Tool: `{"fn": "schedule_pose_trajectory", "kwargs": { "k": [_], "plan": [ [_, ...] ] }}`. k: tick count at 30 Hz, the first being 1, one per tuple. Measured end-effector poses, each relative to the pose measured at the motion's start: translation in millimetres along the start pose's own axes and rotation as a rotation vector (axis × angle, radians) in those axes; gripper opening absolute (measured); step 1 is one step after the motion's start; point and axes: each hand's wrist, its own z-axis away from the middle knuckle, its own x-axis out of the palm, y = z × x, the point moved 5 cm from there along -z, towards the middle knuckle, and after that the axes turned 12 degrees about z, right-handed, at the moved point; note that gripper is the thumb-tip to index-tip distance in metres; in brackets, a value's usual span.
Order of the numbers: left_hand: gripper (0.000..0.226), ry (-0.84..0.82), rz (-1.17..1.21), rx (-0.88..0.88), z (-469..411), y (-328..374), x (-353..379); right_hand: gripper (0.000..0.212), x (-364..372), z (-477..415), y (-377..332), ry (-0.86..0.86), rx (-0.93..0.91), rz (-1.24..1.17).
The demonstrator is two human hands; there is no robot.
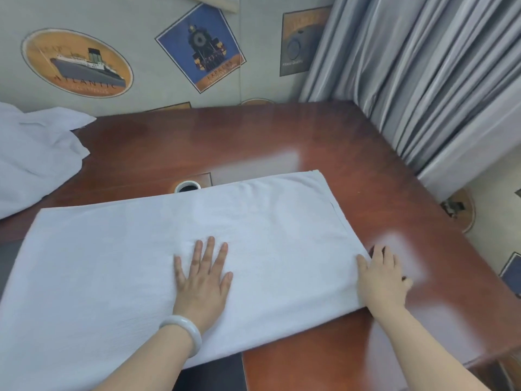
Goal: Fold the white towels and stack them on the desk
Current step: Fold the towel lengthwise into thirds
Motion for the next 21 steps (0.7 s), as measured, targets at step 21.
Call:
{"fn": "schedule_pose_trajectory", "kwargs": {
  "k": [21],
  "plan": [
    [0.039, -0.037, 0.874, -0.226, -2, -4, -73, 0.039, -134, 95, -136, -0.22, -0.458, -0.614]
  ]
}}
